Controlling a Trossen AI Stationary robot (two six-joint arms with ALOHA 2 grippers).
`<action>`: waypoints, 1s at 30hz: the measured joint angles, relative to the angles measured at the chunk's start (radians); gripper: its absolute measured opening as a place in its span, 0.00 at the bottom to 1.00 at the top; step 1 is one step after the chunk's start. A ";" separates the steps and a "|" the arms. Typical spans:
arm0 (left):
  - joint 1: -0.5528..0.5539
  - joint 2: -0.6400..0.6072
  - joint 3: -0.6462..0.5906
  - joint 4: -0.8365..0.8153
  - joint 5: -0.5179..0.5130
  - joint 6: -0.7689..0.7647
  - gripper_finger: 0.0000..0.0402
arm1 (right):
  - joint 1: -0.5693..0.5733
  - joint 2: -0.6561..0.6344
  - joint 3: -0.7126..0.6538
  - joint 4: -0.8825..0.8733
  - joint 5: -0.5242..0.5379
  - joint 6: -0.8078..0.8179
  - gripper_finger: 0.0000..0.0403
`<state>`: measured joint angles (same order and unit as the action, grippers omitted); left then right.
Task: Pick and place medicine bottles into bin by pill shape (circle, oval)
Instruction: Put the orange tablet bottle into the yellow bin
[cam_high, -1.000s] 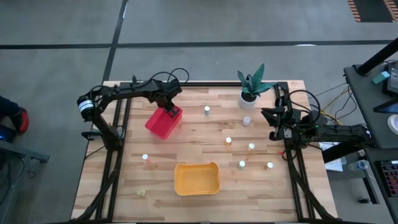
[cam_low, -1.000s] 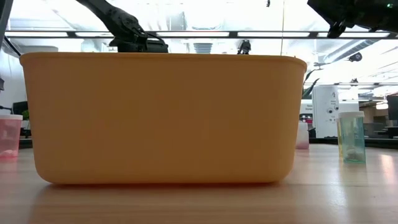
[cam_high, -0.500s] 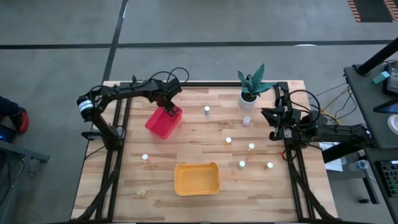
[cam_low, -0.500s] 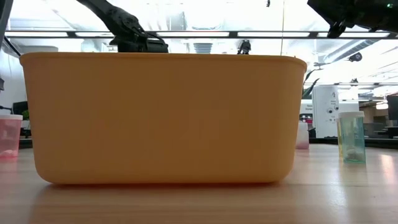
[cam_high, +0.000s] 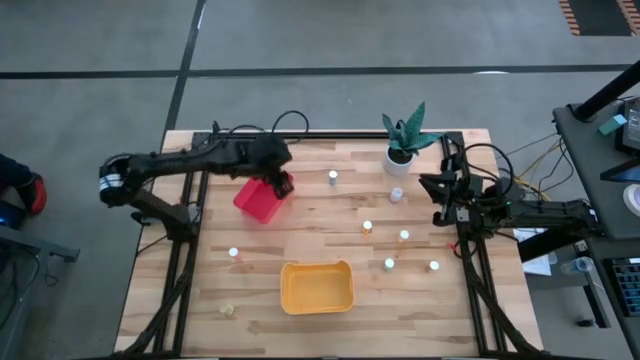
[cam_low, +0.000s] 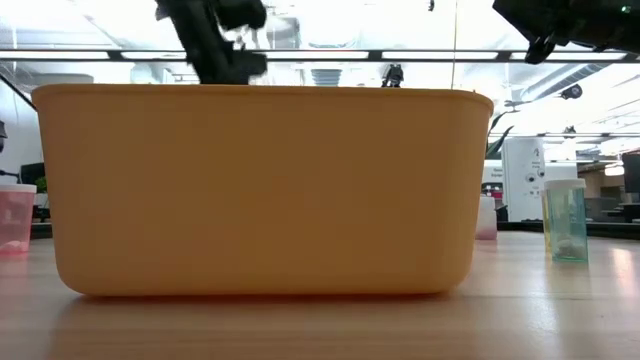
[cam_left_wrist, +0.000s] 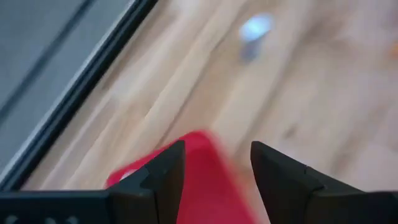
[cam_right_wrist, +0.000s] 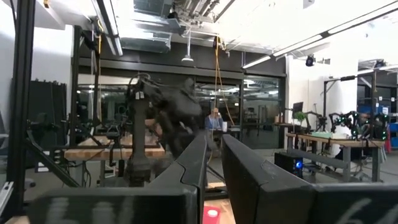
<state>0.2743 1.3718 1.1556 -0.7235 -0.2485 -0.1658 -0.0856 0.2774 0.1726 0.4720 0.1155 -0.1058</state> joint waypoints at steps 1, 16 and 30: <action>-0.032 -0.021 -0.006 0.020 0.001 0.021 0.41 | 0.000 0.006 0.000 0.002 0.000 0.004 0.11; -0.362 -0.301 -0.301 0.614 0.019 0.298 0.41 | 0.000 0.192 0.132 -0.060 -0.010 0.138 0.11; -0.360 -0.458 -0.458 0.776 0.003 0.392 0.41 | 0.031 0.461 0.482 -0.640 -0.017 0.353 0.11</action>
<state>-0.0860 0.9143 0.6975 0.0528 -0.2451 0.2264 -0.0549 0.7382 0.6546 -0.1679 0.0987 0.2476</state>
